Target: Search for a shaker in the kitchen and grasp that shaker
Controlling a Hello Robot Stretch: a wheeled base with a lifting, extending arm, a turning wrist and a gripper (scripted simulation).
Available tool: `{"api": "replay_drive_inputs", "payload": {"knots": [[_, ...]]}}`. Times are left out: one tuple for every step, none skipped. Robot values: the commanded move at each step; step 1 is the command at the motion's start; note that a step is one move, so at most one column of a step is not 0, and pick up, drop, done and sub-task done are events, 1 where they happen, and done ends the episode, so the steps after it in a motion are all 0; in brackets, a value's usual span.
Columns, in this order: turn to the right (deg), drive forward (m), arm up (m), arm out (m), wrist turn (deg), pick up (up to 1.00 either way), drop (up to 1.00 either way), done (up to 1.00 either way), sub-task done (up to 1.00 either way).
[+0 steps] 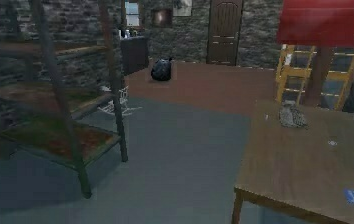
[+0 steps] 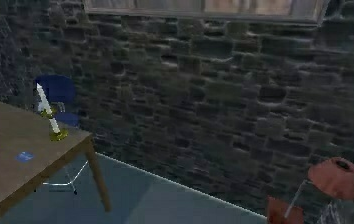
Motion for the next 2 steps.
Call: {"api": "replay_drive_inputs", "payload": {"knots": [[0.0,0.65,0.0,0.0,0.0,0.0,0.0,0.0,0.0],[-3.0,0.0,0.0,0.0,0.0,0.0,0.0,0.0,0.0]]}}
